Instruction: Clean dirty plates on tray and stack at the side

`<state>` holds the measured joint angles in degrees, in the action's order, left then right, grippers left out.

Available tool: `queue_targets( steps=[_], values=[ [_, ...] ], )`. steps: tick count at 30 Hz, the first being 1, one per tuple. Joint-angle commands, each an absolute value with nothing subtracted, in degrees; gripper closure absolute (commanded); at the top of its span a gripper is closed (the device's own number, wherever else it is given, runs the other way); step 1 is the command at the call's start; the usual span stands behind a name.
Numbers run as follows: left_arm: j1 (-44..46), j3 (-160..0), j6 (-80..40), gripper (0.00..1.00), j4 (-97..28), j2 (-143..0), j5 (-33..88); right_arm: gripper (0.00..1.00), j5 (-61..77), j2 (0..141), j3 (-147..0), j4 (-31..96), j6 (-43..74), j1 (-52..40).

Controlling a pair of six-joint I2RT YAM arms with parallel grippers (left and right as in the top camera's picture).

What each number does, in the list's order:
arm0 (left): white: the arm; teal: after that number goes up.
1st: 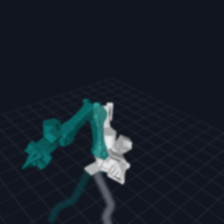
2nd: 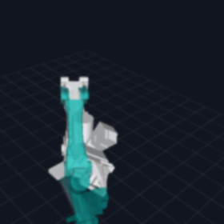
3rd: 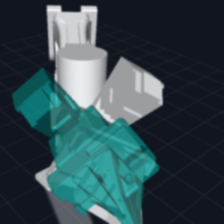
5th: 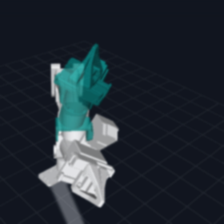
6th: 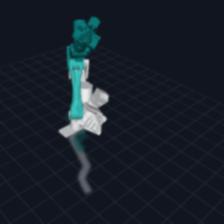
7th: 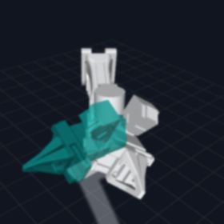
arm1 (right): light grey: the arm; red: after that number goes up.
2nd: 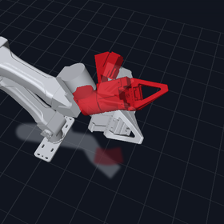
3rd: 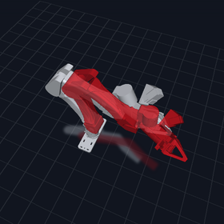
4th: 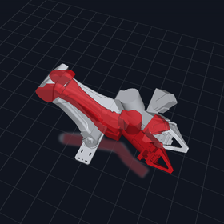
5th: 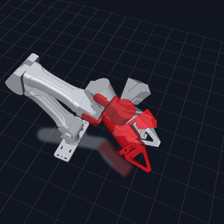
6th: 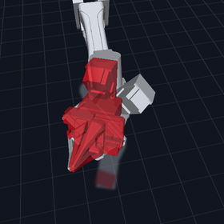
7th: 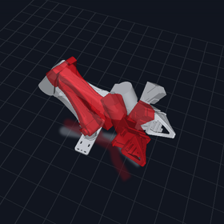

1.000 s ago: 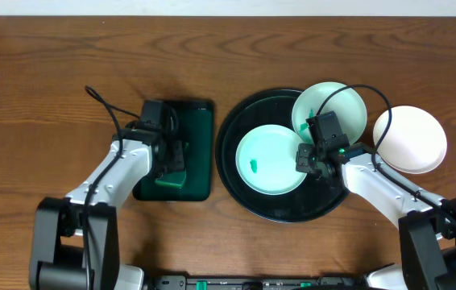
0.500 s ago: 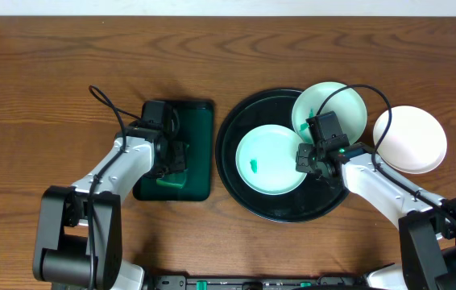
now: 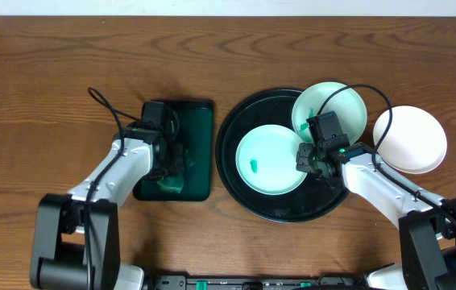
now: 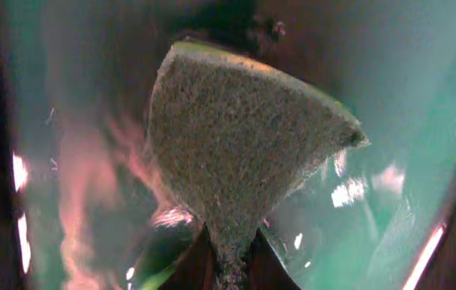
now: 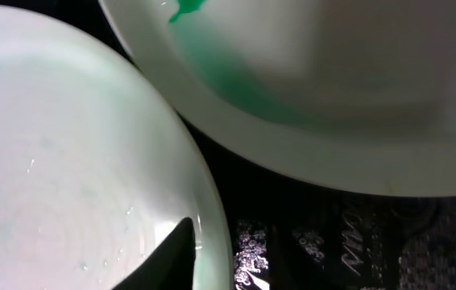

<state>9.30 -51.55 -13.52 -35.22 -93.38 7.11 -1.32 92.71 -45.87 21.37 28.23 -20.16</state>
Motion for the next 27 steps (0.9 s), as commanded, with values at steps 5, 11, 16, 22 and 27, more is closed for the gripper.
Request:
queue_targets(
  steps=[5, 11, 16, 22, 27],
  values=[
    [9.5, -62.0, -13.6, 0.93, -46.2, -86.8, 6.4, 0.67, -1.7, 92.2, -45.3, 21.5, 28.7, -20.4],
    [9.5, -68.4, -13.6, 0.93, -52.3, -86.8, 6.4, 0.88, -1.0, 92.2, -45.3, 21.6, 28.6, -20.4],
    [9.5, -68.4, -13.6, 0.93, -54.0, -86.8, 6.4, 0.99, -1.0, 92.2, -45.3, 21.7, 28.6, -20.4],
    [9.5, -68.3, -13.6, 0.93, -54.9, -86.8, 6.4, 0.89, -1.0, 92.2, -45.3, 21.9, 28.6, -20.4],
    [9.5, -68.3, -13.6, 0.93, -54.8, -86.8, 6.4, 0.91, -1.0, 92.2, -45.3, 22.1, 28.6, -20.4]
  ],
)
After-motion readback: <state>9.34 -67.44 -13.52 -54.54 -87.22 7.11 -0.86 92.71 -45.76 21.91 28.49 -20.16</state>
